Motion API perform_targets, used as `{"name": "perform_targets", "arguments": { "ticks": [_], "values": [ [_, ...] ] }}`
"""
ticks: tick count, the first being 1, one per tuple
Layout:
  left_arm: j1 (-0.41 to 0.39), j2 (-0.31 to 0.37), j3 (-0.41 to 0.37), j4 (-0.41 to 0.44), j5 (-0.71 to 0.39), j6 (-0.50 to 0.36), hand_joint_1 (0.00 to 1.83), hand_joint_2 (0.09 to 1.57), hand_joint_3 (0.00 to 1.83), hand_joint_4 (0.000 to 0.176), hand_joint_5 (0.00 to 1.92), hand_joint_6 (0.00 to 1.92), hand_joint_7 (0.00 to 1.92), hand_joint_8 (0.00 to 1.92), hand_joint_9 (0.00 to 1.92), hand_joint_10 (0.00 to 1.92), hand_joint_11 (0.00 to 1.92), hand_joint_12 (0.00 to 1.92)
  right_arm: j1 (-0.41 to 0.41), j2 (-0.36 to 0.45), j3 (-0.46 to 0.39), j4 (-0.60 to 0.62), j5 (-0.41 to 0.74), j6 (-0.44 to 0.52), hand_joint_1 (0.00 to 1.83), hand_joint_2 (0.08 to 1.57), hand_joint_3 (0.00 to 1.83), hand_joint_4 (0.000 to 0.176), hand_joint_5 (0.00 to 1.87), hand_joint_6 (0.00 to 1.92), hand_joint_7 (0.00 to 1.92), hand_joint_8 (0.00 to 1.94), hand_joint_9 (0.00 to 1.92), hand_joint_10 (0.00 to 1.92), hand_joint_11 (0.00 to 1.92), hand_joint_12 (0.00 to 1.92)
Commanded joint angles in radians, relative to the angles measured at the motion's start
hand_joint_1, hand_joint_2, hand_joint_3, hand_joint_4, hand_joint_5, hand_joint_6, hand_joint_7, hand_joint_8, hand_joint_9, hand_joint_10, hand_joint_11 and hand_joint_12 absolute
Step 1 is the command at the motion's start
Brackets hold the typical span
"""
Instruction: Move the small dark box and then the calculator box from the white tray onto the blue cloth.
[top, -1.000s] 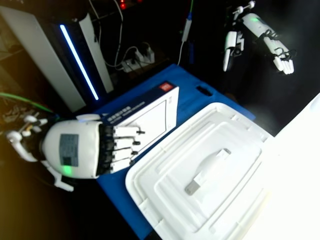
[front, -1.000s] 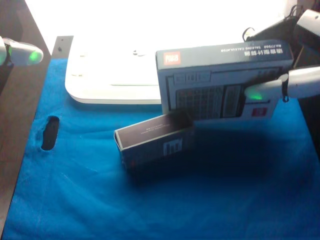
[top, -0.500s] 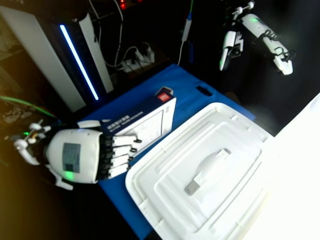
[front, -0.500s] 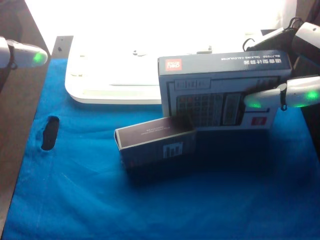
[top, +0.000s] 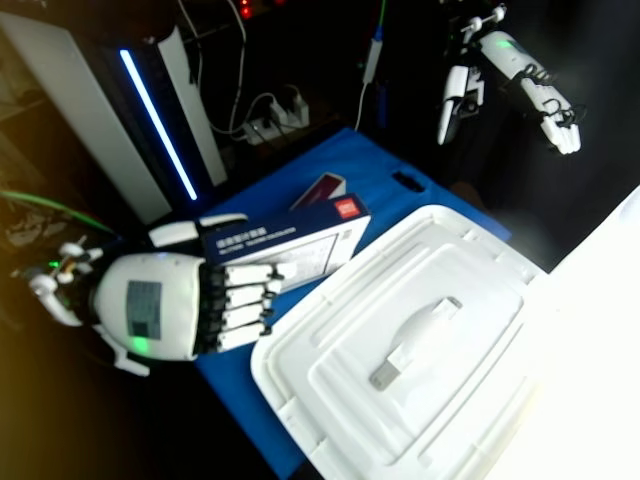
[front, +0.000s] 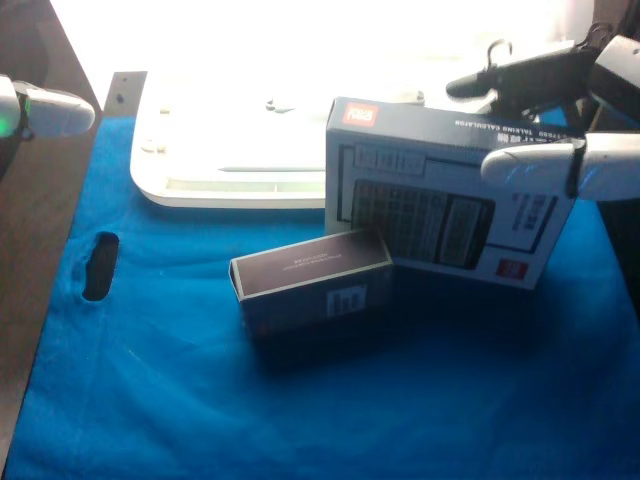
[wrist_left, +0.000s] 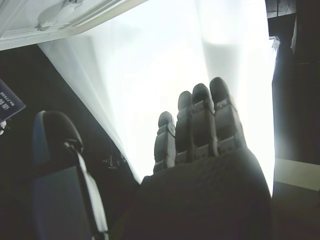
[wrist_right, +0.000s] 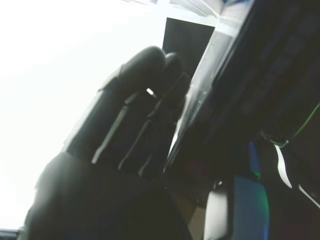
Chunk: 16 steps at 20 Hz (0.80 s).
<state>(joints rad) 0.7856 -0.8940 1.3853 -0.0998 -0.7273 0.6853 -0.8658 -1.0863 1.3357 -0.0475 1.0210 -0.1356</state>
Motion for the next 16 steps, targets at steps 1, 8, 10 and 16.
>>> {"name": "perform_targets", "arguments": {
  "ticks": [1, 8, 10, 16],
  "values": [
    [-0.008, 0.002, 0.001, -0.025, -0.122, -0.003, 0.75, 0.88, 0.00, 0.176, 0.10, 0.00, 0.21, 0.00, 0.17, 0.00, 0.00, 0.42, 0.000, 0.009, -0.006, 0.030, 0.138, -0.002, 0.54, 0.82, 0.00, 0.000, 0.51, 0.00, 0.87, 0.00, 0.88, 0.03, 0.58, 0.93],
    [-0.006, 0.000, 0.001, -0.027, -0.122, -0.003, 0.74, 0.90, 0.00, 0.176, 0.08, 0.00, 0.20, 0.00, 0.16, 0.00, 0.00, 0.40, 0.000, 0.029, -0.026, 0.030, 0.167, -0.025, 0.53, 0.80, 0.00, 0.102, 0.22, 0.00, 0.26, 0.00, 0.38, 0.00, 0.01, 0.83],
    [-0.006, 0.000, 0.001, -0.029, -0.123, -0.003, 0.73, 0.89, 0.00, 0.176, 0.08, 0.00, 0.20, 0.00, 0.16, 0.00, 0.00, 0.40, 0.000, 0.038, -0.029, 0.030, 0.173, -0.025, 0.50, 0.80, 0.00, 0.134, 0.13, 0.00, 0.18, 0.00, 0.24, 0.00, 0.00, 0.66],
    [-0.005, 0.001, 0.002, -0.033, -0.120, -0.003, 0.74, 0.90, 0.01, 0.176, 0.09, 0.00, 0.18, 0.00, 0.14, 0.00, 0.00, 0.33, 0.012, 0.079, -0.030, 0.031, 0.194, -0.039, 0.45, 0.77, 0.00, 0.174, 0.00, 0.00, 0.00, 0.00, 0.05, 0.00, 0.00, 0.73]
  ]
}}
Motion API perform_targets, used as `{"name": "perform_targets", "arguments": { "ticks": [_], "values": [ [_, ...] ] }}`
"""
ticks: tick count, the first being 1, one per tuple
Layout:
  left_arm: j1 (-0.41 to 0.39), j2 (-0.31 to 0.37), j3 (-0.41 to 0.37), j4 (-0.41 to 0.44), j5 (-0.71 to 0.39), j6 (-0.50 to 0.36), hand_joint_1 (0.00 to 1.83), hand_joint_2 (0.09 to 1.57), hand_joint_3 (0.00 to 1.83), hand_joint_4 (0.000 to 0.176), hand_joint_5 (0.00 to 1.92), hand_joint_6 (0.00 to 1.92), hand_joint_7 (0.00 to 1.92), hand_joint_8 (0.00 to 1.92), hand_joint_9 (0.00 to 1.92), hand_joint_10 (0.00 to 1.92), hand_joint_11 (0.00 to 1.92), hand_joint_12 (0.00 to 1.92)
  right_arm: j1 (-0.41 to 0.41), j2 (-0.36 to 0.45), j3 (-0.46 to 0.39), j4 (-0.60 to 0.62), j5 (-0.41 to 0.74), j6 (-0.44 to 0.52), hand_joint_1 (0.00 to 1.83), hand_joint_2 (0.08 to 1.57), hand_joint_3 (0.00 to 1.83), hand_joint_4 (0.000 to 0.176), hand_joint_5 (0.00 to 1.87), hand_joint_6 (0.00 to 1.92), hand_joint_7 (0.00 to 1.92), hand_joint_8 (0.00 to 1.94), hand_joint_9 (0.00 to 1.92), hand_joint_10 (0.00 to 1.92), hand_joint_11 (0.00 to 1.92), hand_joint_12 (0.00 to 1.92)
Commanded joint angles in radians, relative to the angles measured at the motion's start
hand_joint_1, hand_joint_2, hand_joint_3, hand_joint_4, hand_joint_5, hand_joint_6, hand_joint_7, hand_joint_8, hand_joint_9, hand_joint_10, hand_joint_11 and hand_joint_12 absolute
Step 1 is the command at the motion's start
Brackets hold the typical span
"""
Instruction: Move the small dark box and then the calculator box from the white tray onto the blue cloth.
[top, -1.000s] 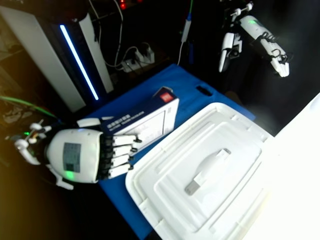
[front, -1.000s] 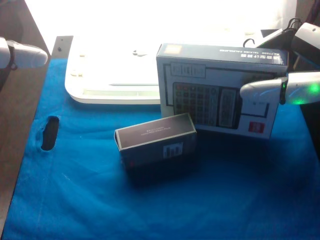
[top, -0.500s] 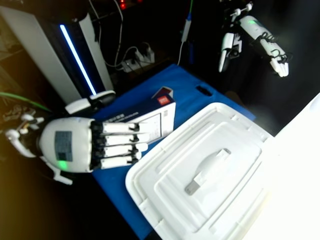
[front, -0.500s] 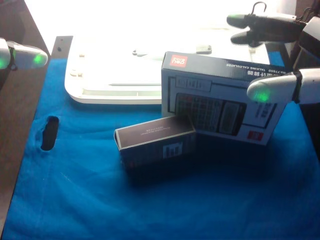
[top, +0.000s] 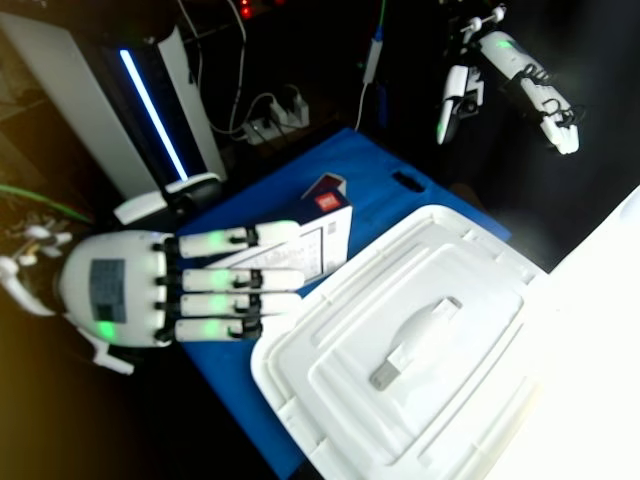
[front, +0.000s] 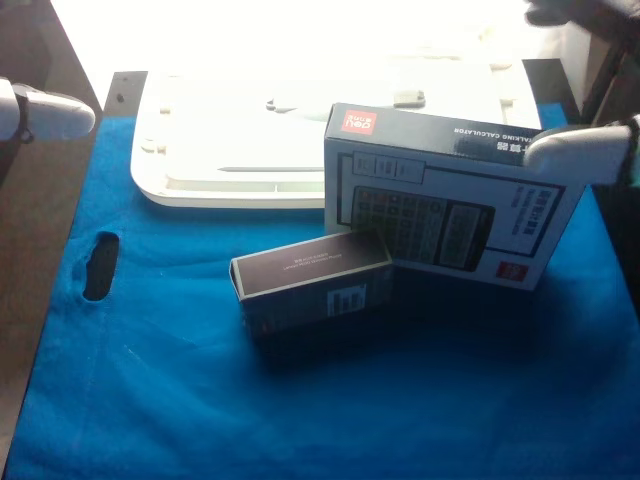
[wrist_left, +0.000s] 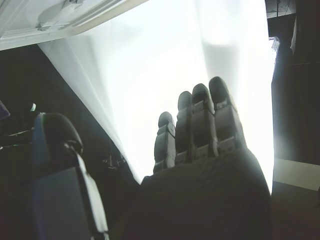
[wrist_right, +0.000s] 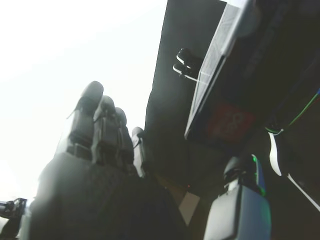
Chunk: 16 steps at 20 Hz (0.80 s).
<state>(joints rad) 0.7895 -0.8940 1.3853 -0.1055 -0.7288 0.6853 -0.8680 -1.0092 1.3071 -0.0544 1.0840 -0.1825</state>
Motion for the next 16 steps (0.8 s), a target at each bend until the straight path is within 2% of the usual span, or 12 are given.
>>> {"name": "perform_targets", "arguments": {
  "ticks": [1, 3, 4, 5, 7, 9, 10, 13, 16],
  "values": [
    [-0.009, 0.001, 0.002, -0.029, -0.120, -0.003, 0.74, 0.92, 0.01, 0.176, 0.08, 0.00, 0.16, 0.00, 0.12, 0.00, 0.00, 0.29, 0.023, 0.014, -0.001, 0.046, 0.131, -0.006, 0.44, 0.76, 0.00, 0.176, 0.00, 0.00, 0.00, 0.00, 0.05, 0.00, 0.00, 0.80],
    [-0.009, 0.001, -0.001, -0.031, -0.124, -0.003, 0.73, 0.95, 0.00, 0.176, 0.06, 0.00, 0.13, 0.00, 0.12, 0.00, 0.00, 0.26, 0.034, 0.033, 0.000, 0.063, 0.131, -0.022, 0.45, 0.78, 0.00, 0.176, 0.00, 0.00, 0.00, 0.00, 0.03, 0.00, 0.00, 0.86],
    [-0.009, 0.001, -0.003, -0.032, -0.128, -0.003, 0.74, 0.94, 0.00, 0.176, 0.07, 0.00, 0.13, 0.00, 0.13, 0.00, 0.00, 0.24, 0.038, 0.039, 0.000, 0.065, 0.131, -0.024, 0.45, 0.77, 0.00, 0.176, 0.00, 0.00, 0.00, 0.00, 0.07, 0.01, 0.00, 0.79],
    [-0.008, 0.001, -0.006, -0.032, -0.132, -0.003, 0.75, 0.93, 0.00, 0.176, 0.07, 0.00, 0.14, 0.00, 0.13, 0.00, 0.00, 0.23, 0.043, 0.043, 0.003, 0.066, 0.131, -0.025, 0.44, 0.73, 0.00, 0.176, 0.00, 0.00, 0.00, 0.00, 0.11, 0.01, 0.00, 0.83],
    [-0.008, 0.007, -0.016, -0.030, -0.145, -0.003, 0.75, 0.93, 0.00, 0.176, 0.07, 0.00, 0.13, 0.00, 0.11, 0.00, 0.00, 0.15, 0.059, 0.044, 0.017, 0.067, 0.131, -0.025, 0.39, 0.73, 0.00, 0.176, 0.00, 0.00, 0.00, 0.00, 0.04, 0.00, 0.00, 0.85],
    [-0.006, 0.017, -0.032, -0.024, -0.169, -0.003, 0.70, 0.89, 0.00, 0.176, 0.02, 0.00, 0.10, 0.00, 0.05, 0.00, 0.00, 0.02, 0.072, 0.048, 0.023, 0.067, 0.131, -0.025, 0.40, 0.73, 0.00, 0.176, 0.00, 0.00, 0.00, 0.00, 0.00, 0.00, 0.00, 0.71],
    [-0.003, 0.022, -0.043, -0.019, -0.188, -0.003, 0.65, 0.88, 0.00, 0.176, 0.00, 0.00, 0.07, 0.00, 0.04, 0.00, 0.00, 0.00, 0.081, 0.049, 0.026, 0.067, 0.130, -0.025, 0.42, 0.73, 0.00, 0.176, 0.00, 0.00, 0.00, 0.00, 0.00, 0.00, 0.00, 0.63],
    [0.001, 0.033, -0.067, -0.006, -0.228, -0.003, 0.62, 0.88, 0.00, 0.176, 0.00, 0.00, 0.05, 0.00, 0.02, 0.00, 0.00, 0.00, 0.082, 0.049, 0.032, 0.067, 0.130, -0.025, 0.50, 0.75, 0.00, 0.176, 0.00, 0.00, 0.00, 0.00, 0.01, 0.00, 0.00, 0.57],
    [0.018, 0.047, -0.097, 0.000, -0.284, -0.003, 0.61, 0.90, 0.00, 0.176, 0.00, 0.00, 0.08, 0.01, 0.06, 0.01, 0.02, 0.01, 0.082, 0.056, 0.033, 0.067, 0.130, -0.025, 0.55, 0.74, 0.00, 0.176, 0.00, 0.00, 0.03, 0.00, 0.00, 0.00, 0.00, 0.26]
  ]
}}
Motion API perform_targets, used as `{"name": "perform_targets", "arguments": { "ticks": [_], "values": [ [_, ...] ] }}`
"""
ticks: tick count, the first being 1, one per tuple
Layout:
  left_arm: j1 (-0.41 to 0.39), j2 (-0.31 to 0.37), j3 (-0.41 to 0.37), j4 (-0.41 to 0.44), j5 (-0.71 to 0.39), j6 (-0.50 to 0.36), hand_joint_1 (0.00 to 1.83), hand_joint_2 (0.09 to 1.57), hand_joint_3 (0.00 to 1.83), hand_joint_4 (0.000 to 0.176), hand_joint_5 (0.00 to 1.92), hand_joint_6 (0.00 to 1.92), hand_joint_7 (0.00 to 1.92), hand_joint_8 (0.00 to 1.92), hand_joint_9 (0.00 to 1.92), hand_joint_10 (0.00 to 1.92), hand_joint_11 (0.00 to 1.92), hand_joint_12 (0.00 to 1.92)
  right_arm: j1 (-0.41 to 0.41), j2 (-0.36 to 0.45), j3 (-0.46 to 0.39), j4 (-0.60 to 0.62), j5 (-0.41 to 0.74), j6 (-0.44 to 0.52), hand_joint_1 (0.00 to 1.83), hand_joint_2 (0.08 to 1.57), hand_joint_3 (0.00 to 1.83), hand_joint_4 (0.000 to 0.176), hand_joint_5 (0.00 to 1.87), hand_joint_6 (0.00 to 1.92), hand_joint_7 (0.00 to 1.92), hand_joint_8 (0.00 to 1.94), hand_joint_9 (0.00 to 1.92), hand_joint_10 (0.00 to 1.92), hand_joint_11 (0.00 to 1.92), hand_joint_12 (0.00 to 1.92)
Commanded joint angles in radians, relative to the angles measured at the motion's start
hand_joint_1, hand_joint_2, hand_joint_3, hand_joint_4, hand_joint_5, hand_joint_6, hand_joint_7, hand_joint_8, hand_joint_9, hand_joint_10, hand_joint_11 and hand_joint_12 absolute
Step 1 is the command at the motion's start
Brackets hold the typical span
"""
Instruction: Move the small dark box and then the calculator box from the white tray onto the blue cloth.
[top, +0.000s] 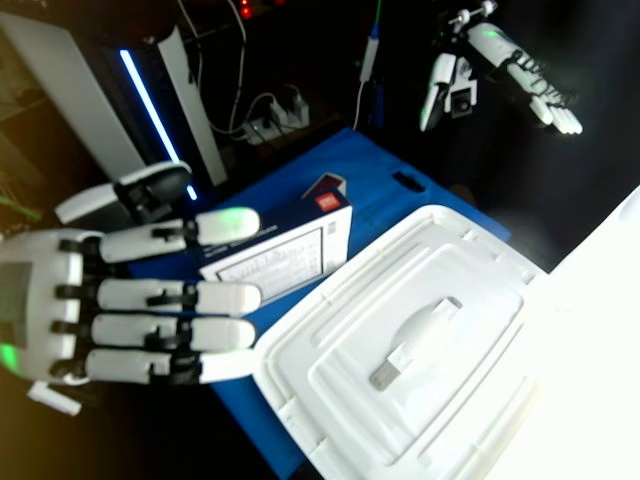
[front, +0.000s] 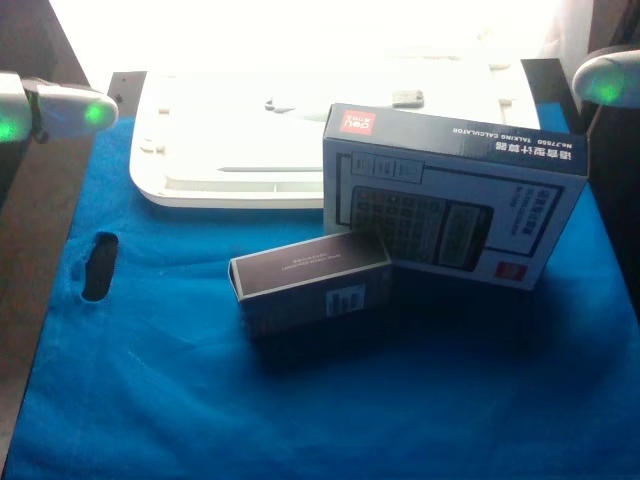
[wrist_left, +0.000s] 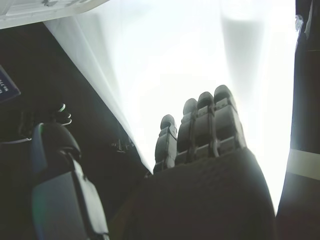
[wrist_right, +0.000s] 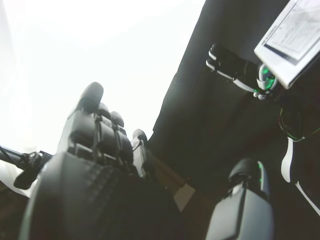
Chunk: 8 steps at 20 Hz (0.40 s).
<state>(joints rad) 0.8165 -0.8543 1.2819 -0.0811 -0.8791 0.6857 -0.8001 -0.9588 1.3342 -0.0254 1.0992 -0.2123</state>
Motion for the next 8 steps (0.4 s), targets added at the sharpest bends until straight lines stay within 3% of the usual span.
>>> {"name": "perform_targets", "arguments": {
  "ticks": [1, 2, 5, 8],
  "values": [
    [-0.003, 0.015, -0.005, -0.023, -0.155, -0.004, 0.61, 0.90, 0.00, 0.176, 0.00, 0.00, 0.08, 0.01, 0.06, 0.02, 0.06, 0.03, 0.015, 0.013, 0.005, 0.038, 0.115, 0.005, 0.55, 0.75, 0.00, 0.176, 0.00, 0.00, 0.02, 0.00, 0.00, 0.00, 0.00, 0.21],
    [0.008, 0.025, -0.021, -0.022, -0.195, -0.004, 0.62, 0.89, 0.00, 0.176, 0.00, 0.00, 0.08, 0.01, 0.06, 0.01, 0.07, 0.04, 0.015, 0.019, 0.004, 0.038, 0.115, 0.005, 0.57, 0.74, 0.00, 0.176, 0.00, 0.00, 0.02, 0.00, 0.00, 0.00, 0.00, 0.15],
    [0.052, 0.079, -0.091, -0.004, -0.324, -0.003, 0.67, 0.94, 0.01, 0.176, 0.00, 0.00, 0.06, 0.00, 0.04, 0.00, 0.04, 0.03, 0.020, 0.037, -0.002, 0.038, 0.120, -0.003, 0.61, 0.76, 0.00, 0.176, 0.00, 0.00, 0.00, 0.00, 0.01, 0.00, 0.00, 0.21],
    [0.078, 0.122, -0.144, 0.007, -0.428, 0.022, 0.64, 1.00, 0.01, 0.176, 0.00, 0.00, 0.06, 0.01, 0.12, 0.02, 0.06, 0.05, 0.020, 0.043, -0.019, 0.057, 0.239, -0.011, 0.72, 0.75, 0.00, 0.176, 0.00, 0.00, 0.01, 0.00, 0.00, 0.00, 0.00, 0.28]
  ]
}}
